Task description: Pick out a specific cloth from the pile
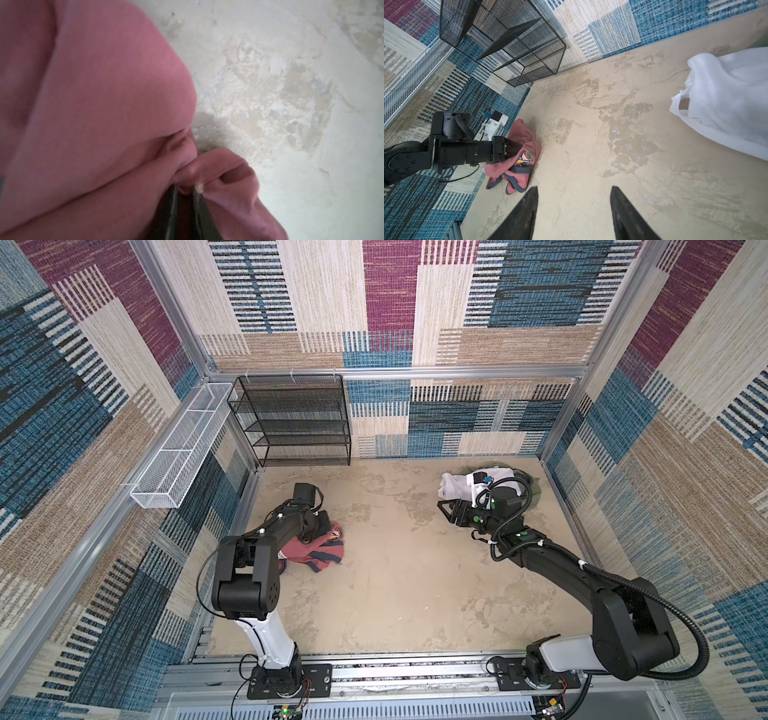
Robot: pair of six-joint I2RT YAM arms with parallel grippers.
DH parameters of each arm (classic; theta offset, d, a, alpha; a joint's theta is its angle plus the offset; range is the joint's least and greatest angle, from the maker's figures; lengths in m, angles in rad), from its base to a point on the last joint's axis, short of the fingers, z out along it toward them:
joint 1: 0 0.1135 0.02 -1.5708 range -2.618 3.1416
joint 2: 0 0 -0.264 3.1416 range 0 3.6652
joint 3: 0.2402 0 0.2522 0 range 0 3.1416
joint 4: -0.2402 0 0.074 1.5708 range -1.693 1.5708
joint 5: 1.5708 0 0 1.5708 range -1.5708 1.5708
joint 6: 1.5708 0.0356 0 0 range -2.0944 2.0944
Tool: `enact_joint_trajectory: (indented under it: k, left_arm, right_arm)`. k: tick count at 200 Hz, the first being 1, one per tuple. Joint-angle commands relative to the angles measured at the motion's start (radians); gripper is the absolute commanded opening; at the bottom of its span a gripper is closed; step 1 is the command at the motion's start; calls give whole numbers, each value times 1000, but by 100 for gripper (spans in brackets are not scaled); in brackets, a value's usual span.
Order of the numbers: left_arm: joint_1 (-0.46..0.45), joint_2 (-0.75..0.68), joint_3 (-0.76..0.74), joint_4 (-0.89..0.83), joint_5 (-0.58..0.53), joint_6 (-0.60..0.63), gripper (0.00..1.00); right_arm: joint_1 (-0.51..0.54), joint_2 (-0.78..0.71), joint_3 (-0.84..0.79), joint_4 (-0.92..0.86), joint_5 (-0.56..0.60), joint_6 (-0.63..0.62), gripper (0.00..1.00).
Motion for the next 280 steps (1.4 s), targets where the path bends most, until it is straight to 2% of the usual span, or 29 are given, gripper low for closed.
enact_joint_trajectory:
  k: [1, 43, 78, 115, 147, 191, 199, 213, 219, 225, 230, 233, 238, 240, 243, 266, 280]
  left_arm:
    - [36, -20, -9, 10, 5, 1, 18]
    - [93, -21, 10, 19, 24, 17, 18]
    - [91, -80, -13, 68, 70, 32, 18]
    - [25, -239, -71, 79, 3, 59, 19]
    - [-48, -397, -162, 65, -71, 31, 21]
    - [-87, -504, -267, -2, -101, -28, 22]
    - [-90, -517, -297, 11, -109, -26, 26]
    - [-91, -540, -341, 46, -111, -6, 40]
    - [-90, -552, -355, 64, -106, 2, 53]
    - [-90, -561, -363, 76, -109, 7, 58]
    - [-91, -569, -366, 84, -114, 10, 69]
    - [-90, -573, -365, 88, -117, 13, 72]
    - [-90, -577, -366, 97, -122, 20, 74]
    - [-90, -577, -365, 100, -126, 24, 75]
    - [-90, -579, -363, 106, -130, 29, 75]
    - [-90, -564, -325, 133, -166, 86, 78]
    - [-89, -546, -329, 207, -179, 171, 79]
  right_arm:
    - [1, 18, 20, 19, -12, 8, 59]
    - [4, 36, 52, -1, -1, 2, 58]
    - [5, 23, 58, -24, 31, -11, 58]
    - [4, 1, 71, -56, 74, -33, 59]
    - [4, -30, 69, -65, 105, -41, 59]
    - [4, -86, 56, -95, 139, -72, 60]
    - [4, -97, 54, -105, 161, -91, 61]
    - [4, -121, 40, -110, 205, -148, 62]
    - [4, -135, 27, -101, 233, -171, 63]
    - [2, -146, 14, -93, 262, -190, 65]
    - [-1, -155, 6, -89, 281, -208, 69]
    - [-3, -161, 0, -85, 290, -217, 74]
    - [-6, -168, -6, -79, 306, -232, 85]
    - [-8, -171, -9, -78, 312, -237, 95]
    - [-11, -176, -14, -76, 323, -244, 100]
    - [-29, -202, -49, -41, 409, -304, 100]
    - [-40, -225, -102, 24, 479, -333, 100]
